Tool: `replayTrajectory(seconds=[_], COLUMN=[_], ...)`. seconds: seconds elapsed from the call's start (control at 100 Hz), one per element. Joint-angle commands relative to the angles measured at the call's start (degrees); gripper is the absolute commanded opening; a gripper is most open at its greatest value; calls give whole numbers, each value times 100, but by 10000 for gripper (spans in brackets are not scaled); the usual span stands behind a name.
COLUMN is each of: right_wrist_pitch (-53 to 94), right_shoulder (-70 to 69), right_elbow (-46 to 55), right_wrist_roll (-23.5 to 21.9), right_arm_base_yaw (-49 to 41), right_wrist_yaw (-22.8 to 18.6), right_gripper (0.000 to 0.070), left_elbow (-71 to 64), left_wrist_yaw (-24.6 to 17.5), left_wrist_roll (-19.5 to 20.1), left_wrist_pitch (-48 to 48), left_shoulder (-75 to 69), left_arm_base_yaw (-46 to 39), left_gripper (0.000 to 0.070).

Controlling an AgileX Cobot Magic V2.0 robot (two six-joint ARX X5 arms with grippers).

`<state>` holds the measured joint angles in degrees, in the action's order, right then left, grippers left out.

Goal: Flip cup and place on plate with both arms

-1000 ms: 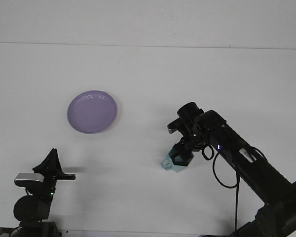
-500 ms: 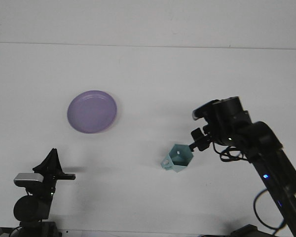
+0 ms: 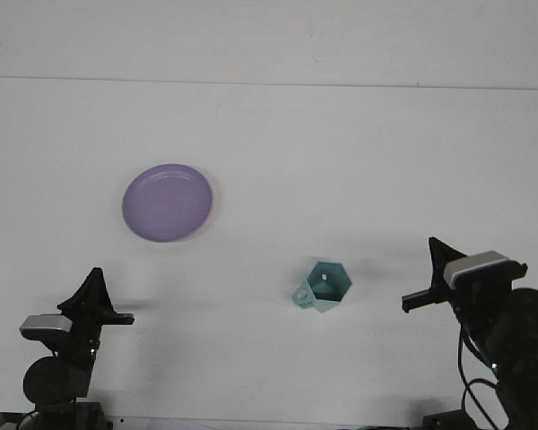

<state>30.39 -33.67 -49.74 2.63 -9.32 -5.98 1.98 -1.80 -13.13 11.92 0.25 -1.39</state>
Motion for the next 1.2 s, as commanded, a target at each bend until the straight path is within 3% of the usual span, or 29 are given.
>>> replayTrajectory(seconds=[0.0,0.21,0.42,0.59,0.68,0.82,1.07,1.19], right_wrist_pitch=[-271,-1038,-1088,-1099,-1080,-1060,-1058,-1056], right_shoulder=[282,1248,1338,1338,1338,1338,1338,1338], right_elbow=[490,1670,1790,1794,1794,1794,1794,1794], right_wrist_roll=[-142,-164,61,59,37,17,20,17], right_arm_base_yaw=[42,83,83,83,83,83,81,81], right_wrist_yaw=[4,17,68,87,85,85,87,87], right_gripper=[0,0,0,0,0,0,0,0], left_elbow=[-66,-33,306,1482,2391,4013,6406,7165], left_wrist_yaw=[-15,-57,-457,-916,-1375,-2127,-2177,-2170], left_wrist_roll=[-166,-533,-1355,-1320,-1097,-289,986,1215], left_wrist_pitch=[57,-20,-26,-610,-1211,-2474,-4935,-5582], left_shoulder=[-7,-4,46,772,1602,3176,5578,6522], left_arm_base_yaw=[-9,-9,-9,-7,4,160,1108,1600], left_gripper=[12,12,12,13,13,13,13,16])
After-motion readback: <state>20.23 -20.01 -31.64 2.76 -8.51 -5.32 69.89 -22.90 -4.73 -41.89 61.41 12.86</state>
